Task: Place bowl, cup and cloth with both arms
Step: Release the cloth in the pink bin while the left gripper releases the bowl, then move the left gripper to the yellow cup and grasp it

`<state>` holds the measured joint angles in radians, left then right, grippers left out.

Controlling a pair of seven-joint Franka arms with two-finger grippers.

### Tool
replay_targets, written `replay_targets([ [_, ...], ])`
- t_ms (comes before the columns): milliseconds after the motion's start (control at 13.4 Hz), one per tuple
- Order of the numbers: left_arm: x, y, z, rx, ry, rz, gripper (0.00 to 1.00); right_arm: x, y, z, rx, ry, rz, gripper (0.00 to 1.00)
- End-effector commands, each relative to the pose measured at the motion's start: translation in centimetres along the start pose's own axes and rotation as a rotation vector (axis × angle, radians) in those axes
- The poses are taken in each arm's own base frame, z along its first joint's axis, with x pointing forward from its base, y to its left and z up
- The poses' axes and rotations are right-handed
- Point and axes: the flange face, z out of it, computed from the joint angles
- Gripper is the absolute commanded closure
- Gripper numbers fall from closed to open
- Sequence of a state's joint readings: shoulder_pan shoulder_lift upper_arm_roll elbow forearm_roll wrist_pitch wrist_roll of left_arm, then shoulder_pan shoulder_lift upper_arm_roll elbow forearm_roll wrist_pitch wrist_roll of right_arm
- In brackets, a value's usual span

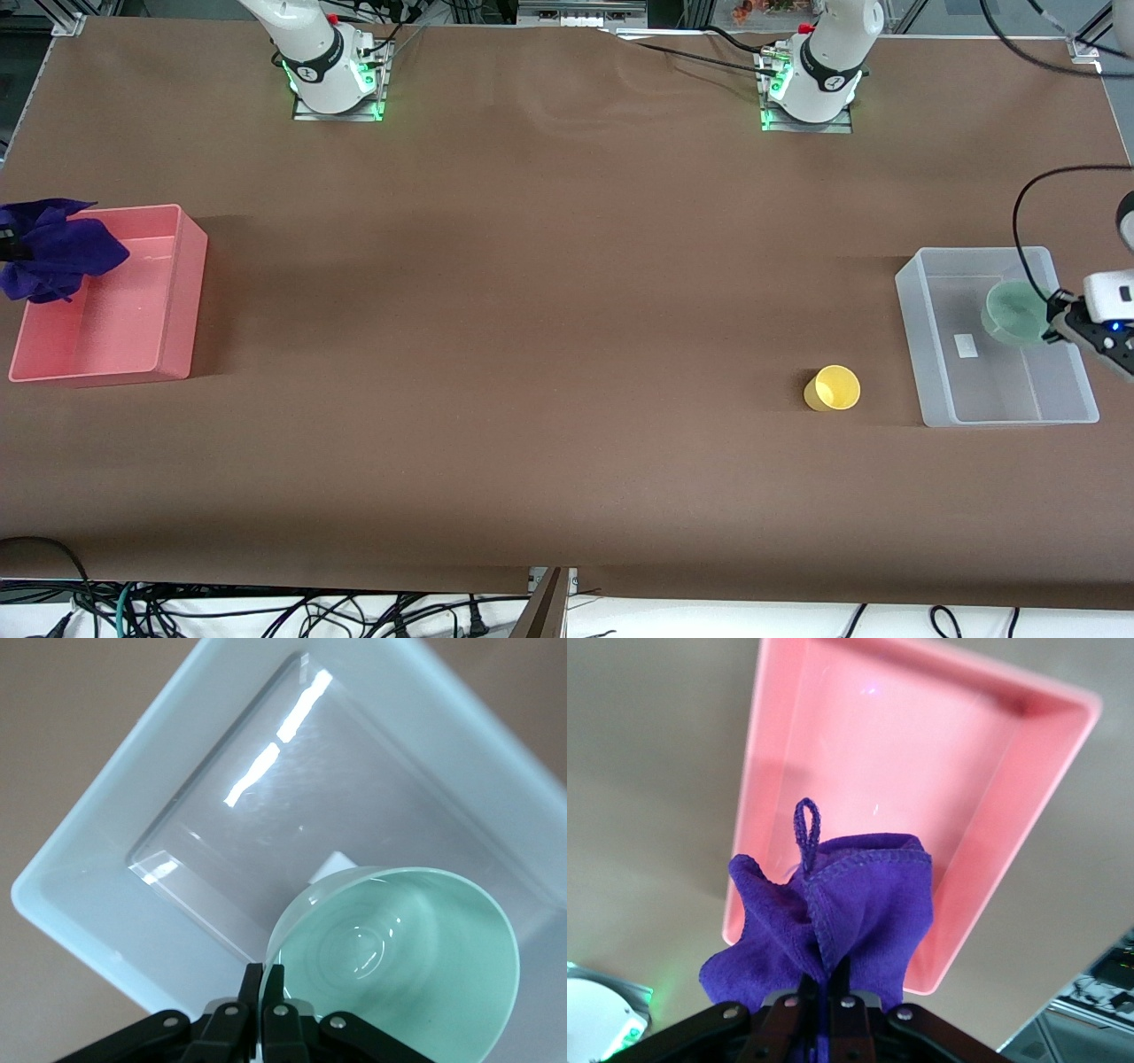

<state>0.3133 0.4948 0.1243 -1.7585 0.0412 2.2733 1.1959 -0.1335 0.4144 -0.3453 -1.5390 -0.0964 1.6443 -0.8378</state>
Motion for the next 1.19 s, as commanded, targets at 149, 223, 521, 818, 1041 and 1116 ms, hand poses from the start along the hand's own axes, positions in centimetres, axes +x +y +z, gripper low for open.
replay_targets([
  [149, 1.5, 0.0, 5.2, -0.014, -0.013, -0.037, 0.33, -1.7, 1.8, 10.6, 0.008, 0.013, -0.038, 1.00],
  [223, 1.9, -0.1, 4.4, -0.006, -0.009, -0.032, 0.00, -1.5, 1.9, 11.6, 0.006, 0.014, -0.037, 1.00],
  [521, 5.3, 0.6, -4.7, 0.078, 0.069, -0.023, 0.00, -0.9, 1.7, 9.4, 0.018, 0.067, -0.014, 0.00],
  [818, 13.3, 6.7, -10.6, -0.009, 0.046, -0.217, 0.00, 2.7, -3.9, -4.3, 0.033, 0.093, -0.034, 0.00],
  [1041, 18.8, 10.3, -9.7, -0.100, 0.088, -0.383, 0.00, 5.2, -12.0, -11.0, 0.021, 0.112, 0.026, 0.00],
  [1116, 20.2, 11.2, -8.1, -0.148, 0.097, -0.424, 0.00, 5.9, -14.8, -12.6, 0.018, 0.129, 0.065, 0.00],
])
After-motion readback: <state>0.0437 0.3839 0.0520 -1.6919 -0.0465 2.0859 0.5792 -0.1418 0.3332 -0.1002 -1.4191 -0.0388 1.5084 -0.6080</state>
